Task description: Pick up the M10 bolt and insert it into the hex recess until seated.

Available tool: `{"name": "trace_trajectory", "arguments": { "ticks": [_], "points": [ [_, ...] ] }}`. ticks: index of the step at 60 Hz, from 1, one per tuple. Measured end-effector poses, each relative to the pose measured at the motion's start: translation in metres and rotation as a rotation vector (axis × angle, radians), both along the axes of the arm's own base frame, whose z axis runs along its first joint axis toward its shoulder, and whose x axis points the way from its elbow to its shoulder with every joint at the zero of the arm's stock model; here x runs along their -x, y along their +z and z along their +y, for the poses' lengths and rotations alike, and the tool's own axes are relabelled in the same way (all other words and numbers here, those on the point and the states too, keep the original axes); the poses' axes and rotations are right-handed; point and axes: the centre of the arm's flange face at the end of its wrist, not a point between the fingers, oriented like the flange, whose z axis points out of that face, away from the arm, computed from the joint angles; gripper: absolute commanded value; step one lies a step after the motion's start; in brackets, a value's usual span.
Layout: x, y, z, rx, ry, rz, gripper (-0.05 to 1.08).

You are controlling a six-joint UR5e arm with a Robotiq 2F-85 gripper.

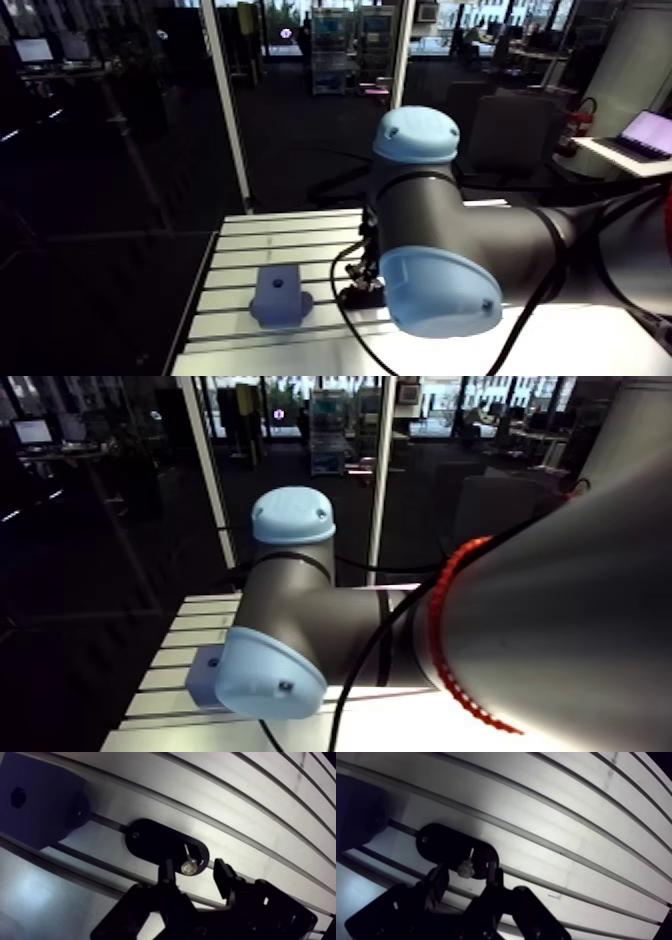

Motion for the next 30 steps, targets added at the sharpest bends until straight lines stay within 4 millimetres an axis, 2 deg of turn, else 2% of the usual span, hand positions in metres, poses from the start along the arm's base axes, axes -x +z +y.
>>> {"name": "trace_trajectory", "arguments": {
  "ticks": [30],
  "points": [
    [-0.0013, -0.0057, -0.003, 0.002, 0.002, -0.013, 0.54]
  ]
}}
